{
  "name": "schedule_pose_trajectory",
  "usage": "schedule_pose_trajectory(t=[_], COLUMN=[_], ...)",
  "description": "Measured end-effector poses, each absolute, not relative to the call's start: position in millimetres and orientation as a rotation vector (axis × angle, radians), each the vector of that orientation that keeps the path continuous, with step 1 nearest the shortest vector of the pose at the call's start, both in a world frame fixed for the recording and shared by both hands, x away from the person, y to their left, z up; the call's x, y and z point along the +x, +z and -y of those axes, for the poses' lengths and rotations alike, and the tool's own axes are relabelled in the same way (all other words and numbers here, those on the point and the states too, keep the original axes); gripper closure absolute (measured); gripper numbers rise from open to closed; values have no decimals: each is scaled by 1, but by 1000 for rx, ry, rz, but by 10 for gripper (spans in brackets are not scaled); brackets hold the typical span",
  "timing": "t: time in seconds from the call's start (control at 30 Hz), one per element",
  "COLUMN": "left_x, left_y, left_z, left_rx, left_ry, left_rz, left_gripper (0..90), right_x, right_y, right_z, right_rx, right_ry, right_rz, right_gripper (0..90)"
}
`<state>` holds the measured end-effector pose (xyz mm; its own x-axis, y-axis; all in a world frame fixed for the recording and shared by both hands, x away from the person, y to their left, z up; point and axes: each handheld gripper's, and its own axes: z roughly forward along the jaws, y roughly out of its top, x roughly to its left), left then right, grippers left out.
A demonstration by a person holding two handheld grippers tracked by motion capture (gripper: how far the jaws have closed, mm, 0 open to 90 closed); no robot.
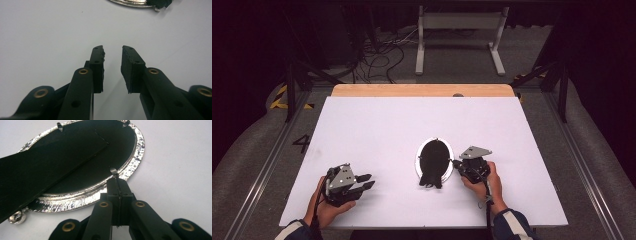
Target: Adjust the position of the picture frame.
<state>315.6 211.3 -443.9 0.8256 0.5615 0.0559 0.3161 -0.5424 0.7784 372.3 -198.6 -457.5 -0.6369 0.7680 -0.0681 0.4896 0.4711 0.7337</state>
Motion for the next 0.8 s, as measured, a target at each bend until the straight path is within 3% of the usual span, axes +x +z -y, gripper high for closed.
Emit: schedule_pose_trajectory(t=[0.33,0.63,0.7,0.8], left_x=[316,320,319,315], left_y=[-449,-454,-454,-454], left_z=[-223,-236,-239,-243], left_rx=[2178,2120,2092,2081], left_ry=[395,386,397,423], left_rz=[-681,-703,-739,-742], left_gripper=[691,469,359,297], right_x=[377,365,360,353], right_y=[-459,-451,-448,-446], right_z=[195,205,207,209], right_rx=[1047,1007,993,964], right_ry=[999,1103,1128,1136], right_rz=[-2330,-2362,-2372,-2404], right_gripper=[898,797,767,727])
